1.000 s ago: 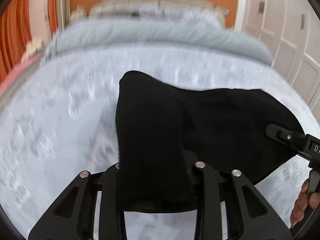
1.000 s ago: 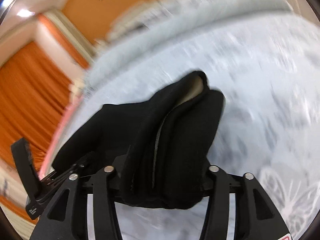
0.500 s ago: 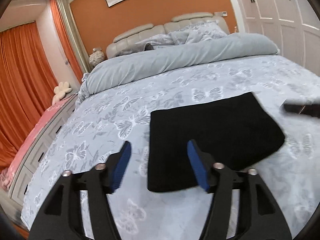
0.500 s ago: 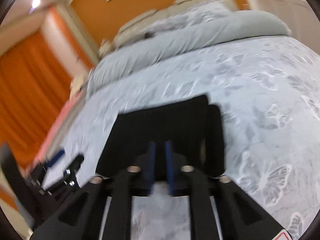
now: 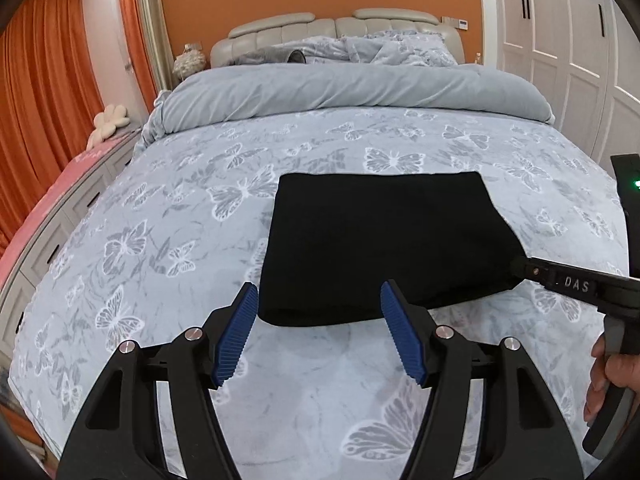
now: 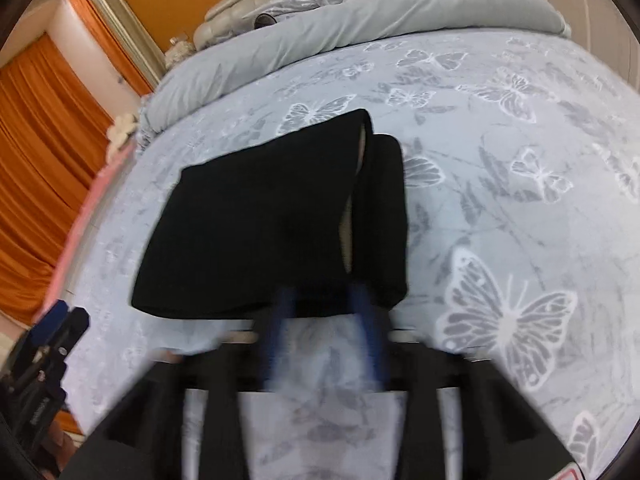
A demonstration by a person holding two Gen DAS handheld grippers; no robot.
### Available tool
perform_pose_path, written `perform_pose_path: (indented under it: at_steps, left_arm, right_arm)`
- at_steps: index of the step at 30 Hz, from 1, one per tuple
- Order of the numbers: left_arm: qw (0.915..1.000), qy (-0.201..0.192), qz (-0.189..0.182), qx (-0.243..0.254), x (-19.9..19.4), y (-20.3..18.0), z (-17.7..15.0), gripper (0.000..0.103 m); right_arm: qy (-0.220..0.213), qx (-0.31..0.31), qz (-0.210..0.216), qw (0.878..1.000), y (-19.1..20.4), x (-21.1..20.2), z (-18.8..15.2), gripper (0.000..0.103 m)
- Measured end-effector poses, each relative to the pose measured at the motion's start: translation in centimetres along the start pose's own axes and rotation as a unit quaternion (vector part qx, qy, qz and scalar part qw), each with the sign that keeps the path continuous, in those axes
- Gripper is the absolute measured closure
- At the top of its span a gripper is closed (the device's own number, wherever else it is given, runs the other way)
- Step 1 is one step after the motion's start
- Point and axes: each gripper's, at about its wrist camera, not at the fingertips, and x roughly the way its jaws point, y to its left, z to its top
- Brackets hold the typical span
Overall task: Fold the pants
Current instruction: 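Lower the folded stack onto the bed and open both grippers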
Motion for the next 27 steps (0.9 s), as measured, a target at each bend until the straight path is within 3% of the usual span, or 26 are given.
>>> perform_pose_path:
  at_steps: [4, 5, 6, 7, 8, 9, 12, 14, 15, 17, 19, 21, 22, 24, 27]
  left_arm:
    - [0.9999, 0.015, -0.001, -0.001, 0.9, -0.1, -0.3, 0.041]
    - [0.9998, 0.020, -0.003, -0.002, 1.1, -0.1, -0.4, 0.041]
    - [0.9997, 0.024, -0.005, -0.003, 1.3, -0.1, -0.5, 0.041]
    - [0.9996, 0.028, -0.008, -0.004, 1.5, 0.0, -0.6, 0.041]
    - [0.9993, 0.035, -0.011, -0.007, 1.8, 0.1, -0.7, 0.041]
    - [0.9992, 0.038, -0.011, -0.009, 1.9, 0.1, -0.7, 0.041]
    - [0.9989, 0.043, -0.009, -0.018, 2.2, 0.7, -0.8, 0.041]
    - [0.9988, 0.043, -0.010, -0.020, 2.3, 0.9, -0.8, 0.041]
    - [0.9987, 0.046, -0.008, -0.020, 2.4, 1.0, -0.8, 0.041]
    - [0.9983, 0.056, -0.005, -0.018, 3.0, 0.9, -1.0, 0.041]
    - [0.9977, 0.066, 0.000, -0.016, 3.5, 0.9, -1.4, 0.041]
    - [0.9974, 0.071, 0.000, -0.016, 3.7, 0.9, -1.6, 0.039]
    - [0.9973, 0.071, 0.001, -0.017, 3.7, 1.0, -1.6, 0.036]
    - [0.9973, 0.069, -0.001, -0.026, 3.4, 1.2, -1.5, 0.017]
    - [0.9977, 0.059, -0.009, -0.032, 2.4, 1.3, -1.5, 0.014]
  right_arm:
    - [0.018, -0.006, -0.003, 1.000, 0.4, 1.6, -0.2, 0.050]
    - [0.025, -0.007, 0.003, 1.000, 0.5, 2.2, -0.2, 0.061]
    - [0.036, -0.006, 0.007, 0.999, 0.6, 3.1, -0.3, 0.087]
    - [0.047, -0.003, 0.015, 0.999, 0.6, 3.8, -0.3, 0.099]
    - [0.050, -0.001, 0.019, 0.999, 0.8, 4.1, -0.3, 0.103]
    - [0.040, -0.007, 0.013, 0.999, 1.2, 3.8, -0.2, 0.103]
    - [-0.046, -0.065, 0.010, 0.997, 4.2, -0.8, 1.2, 0.103]
    - [-0.065, -0.067, -0.002, 0.996, 3.8, -1.7, 1.6, 0.103]
    - [-0.053, -0.059, -0.014, 0.997, 3.0, -1.0, 1.5, 0.103]
    - [0.029, 0.005, -0.031, 0.999, -1.0, 3.1, 0.6, 0.103]
    - [0.036, 0.083, 0.027, 0.996, -3.8, 3.4, 0.0, 0.103]
    - [0.019, 0.074, 0.009, 0.997, -3.3, 1.2, 0.6, 0.087]
    - [-0.012, 0.045, -0.023, 0.999, -2.3, -0.6, 0.7, 0.082]
    - [-0.064, -0.008, -0.058, 0.996, -0.4, -4.2, 0.0, 0.067]
    - [-0.104, -0.037, -0.064, 0.992, 0.9, -7.7, -1.4, 0.056]
